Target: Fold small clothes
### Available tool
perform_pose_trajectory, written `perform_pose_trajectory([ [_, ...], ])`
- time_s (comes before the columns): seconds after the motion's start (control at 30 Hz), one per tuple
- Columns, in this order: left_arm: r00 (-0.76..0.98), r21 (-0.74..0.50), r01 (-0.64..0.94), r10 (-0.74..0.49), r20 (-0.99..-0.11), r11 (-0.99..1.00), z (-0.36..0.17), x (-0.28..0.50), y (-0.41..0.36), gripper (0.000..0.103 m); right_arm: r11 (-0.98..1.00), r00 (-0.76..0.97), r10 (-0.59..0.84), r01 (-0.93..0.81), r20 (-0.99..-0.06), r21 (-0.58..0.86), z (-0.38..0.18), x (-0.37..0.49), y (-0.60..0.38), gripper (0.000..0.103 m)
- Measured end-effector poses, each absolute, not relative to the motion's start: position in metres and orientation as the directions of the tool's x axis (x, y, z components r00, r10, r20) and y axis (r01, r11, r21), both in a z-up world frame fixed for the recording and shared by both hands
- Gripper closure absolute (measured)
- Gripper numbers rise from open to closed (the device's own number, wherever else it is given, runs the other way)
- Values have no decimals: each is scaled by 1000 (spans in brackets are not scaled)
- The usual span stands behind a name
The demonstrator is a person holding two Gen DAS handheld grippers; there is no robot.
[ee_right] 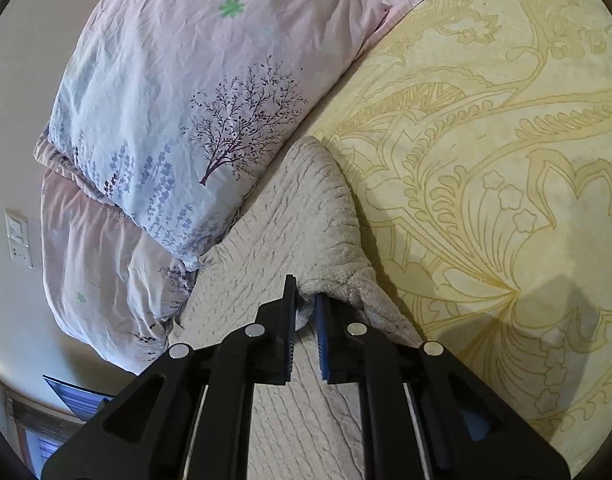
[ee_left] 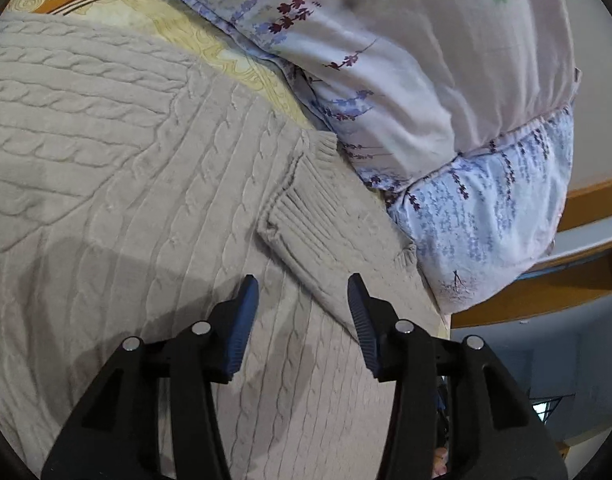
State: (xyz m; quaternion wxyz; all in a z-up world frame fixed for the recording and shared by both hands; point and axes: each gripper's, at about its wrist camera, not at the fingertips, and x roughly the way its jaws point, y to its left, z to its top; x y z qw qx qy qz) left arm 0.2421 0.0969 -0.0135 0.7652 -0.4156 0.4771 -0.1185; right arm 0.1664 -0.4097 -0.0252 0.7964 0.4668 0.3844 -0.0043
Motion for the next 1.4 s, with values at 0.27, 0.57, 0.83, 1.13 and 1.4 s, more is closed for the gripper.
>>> perform_pose_trajectory([
  [0.27,543,-754,-247,-558,-628,609,-20,262,99,95,572,713,344,357,-611,738,-28,167,-407,93],
  [0.57,582,-757,-134,-568,-583,639,5,221,105,96,555,756,322,338,-571,760,-21,151,-417,95],
  [0.83,519,-690,-179,-529,-671,701,-22,214,104,92,603,695,279,410,-662,685,-37,140,-412,91],
  [1.13,591,-664,-153,-471,-655,732,5,169,148,51,777,736,205,278,-645,564,15,149,-373,56],
  [1.4,695,-668,-268,-341,-633,694,12,99,247,46,863,574,337,129,-746,489,-12,198,-291,55],
])
